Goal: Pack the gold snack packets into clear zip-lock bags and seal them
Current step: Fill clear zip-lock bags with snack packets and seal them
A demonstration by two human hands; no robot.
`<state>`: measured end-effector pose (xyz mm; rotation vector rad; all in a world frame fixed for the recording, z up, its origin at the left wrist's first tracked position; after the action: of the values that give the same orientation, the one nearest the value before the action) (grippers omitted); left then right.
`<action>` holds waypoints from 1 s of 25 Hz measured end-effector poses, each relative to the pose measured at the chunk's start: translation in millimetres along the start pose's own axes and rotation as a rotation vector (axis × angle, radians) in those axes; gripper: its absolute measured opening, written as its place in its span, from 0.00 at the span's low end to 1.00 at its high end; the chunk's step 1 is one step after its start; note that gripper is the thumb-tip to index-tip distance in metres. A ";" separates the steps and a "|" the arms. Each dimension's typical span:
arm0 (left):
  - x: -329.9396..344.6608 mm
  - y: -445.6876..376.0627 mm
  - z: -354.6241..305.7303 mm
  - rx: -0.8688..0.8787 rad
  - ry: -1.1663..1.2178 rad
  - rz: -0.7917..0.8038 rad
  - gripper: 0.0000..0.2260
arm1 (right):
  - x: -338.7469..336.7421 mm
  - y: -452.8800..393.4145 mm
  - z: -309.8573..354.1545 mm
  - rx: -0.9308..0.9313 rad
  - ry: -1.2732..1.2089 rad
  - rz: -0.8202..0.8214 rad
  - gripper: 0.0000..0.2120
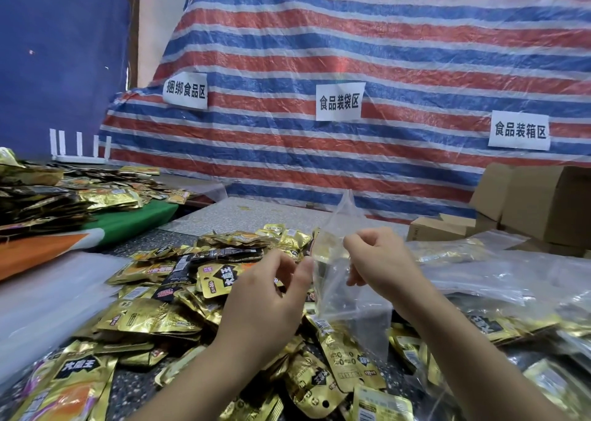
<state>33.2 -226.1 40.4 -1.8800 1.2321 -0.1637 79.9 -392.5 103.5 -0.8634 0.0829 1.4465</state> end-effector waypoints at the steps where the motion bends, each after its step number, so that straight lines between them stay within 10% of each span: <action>1: 1.3 1.0 -0.9 -0.001 -0.014 0.017 0.24 | 1.6 0.7 0.8 -0.002 0.003 0.010 0.17; 16: -16.0 -16.2 20.5 -0.267 -0.089 -0.109 0.17 | 0.2 1.2 -6.5 0.099 0.131 -0.001 0.19; 25: -8.7 5.7 -21.2 0.407 -0.300 -0.032 0.24 | -7.3 -1.9 -5.6 0.330 -0.326 -0.072 0.18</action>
<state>13.8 -232.4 52.4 -1.5068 0.8870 -0.1318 82.7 -401.4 104.3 -0.3535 0.0424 1.4374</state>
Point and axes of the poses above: each hand's wrist, its own y-axis away from the middle knuckle, its own x-axis out of the palm, z = x × y, the point moved 3 cm from there along -y, towards the middle knuckle, and after that the axes turned 2 degrees about -y, right-handed, at the moved point
